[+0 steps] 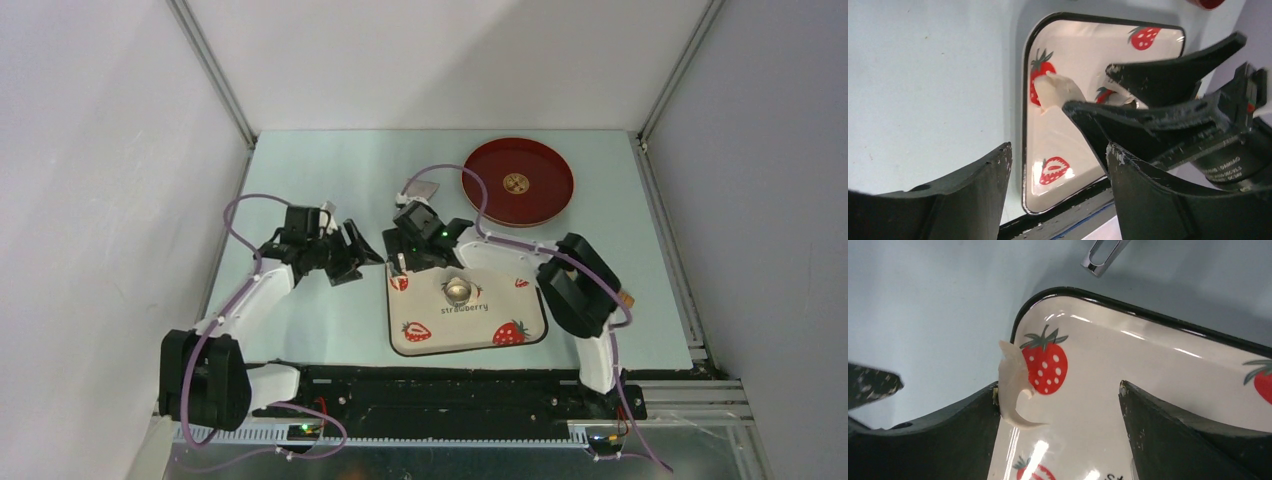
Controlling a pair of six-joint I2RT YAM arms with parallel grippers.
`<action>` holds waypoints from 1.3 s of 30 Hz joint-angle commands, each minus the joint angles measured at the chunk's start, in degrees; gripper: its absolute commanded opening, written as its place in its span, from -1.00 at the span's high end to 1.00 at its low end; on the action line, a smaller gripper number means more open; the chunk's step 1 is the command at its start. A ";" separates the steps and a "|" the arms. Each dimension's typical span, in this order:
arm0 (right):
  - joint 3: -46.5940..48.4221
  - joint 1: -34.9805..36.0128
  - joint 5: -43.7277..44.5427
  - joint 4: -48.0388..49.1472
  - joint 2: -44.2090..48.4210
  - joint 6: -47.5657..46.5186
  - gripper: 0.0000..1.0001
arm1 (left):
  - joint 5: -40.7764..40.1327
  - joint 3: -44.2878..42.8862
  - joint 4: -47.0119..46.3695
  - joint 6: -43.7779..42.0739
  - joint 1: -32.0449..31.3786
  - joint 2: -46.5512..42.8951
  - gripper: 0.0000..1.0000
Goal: Roll out the dumpling wrappers from the dough
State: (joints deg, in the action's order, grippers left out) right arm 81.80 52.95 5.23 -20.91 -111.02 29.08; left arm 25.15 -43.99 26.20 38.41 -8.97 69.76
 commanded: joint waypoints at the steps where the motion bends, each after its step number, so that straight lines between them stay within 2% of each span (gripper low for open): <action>1: 8.09 1.12 3.39 -10.60 -6.55 -2.98 -0.81 | -1.65 2.59 1.19 -2.86 0.37 -1.03 -0.43; 8: 6.19 -0.79 2.94 -11.60 -5.21 -1.36 -0.95 | -3.47 7.41 1.12 -3.00 -0.05 -2.28 -0.11; 16: 3.87 -2.87 0.52 -11.47 -0.64 -1.08 -0.99 | -4.13 5.75 0.34 -2.99 -5.27 1.86 -0.07; 24: 0.17 -8.09 -7.23 -8.97 10.58 0.12 -0.99 | -6.65 2.58 -1.64 -2.30 -10.87 10.54 -0.05; 29: -5.10 -15.69 -12.58 -10.88 18.71 0.69 -0.99 | -7.07 0.31 -2.98 -3.46 -11.94 15.79 0.23; 36: -19.38 -29.75 -22.05 -13.10 29.71 0.33 -0.83 | -6.54 -4.90 -2.89 -6.83 -12.04 22.25 0.45; 39: -26.01 -32.89 -26.05 -11.41 31.43 0.37 -0.58 | -5.83 -6.56 -2.90 -7.31 -12.04 24.25 0.52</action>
State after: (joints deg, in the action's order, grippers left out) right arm 62.00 22.55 -12.80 -31.99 -81.60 28.95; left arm 19.03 -47.57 24.51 33.56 -20.62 92.03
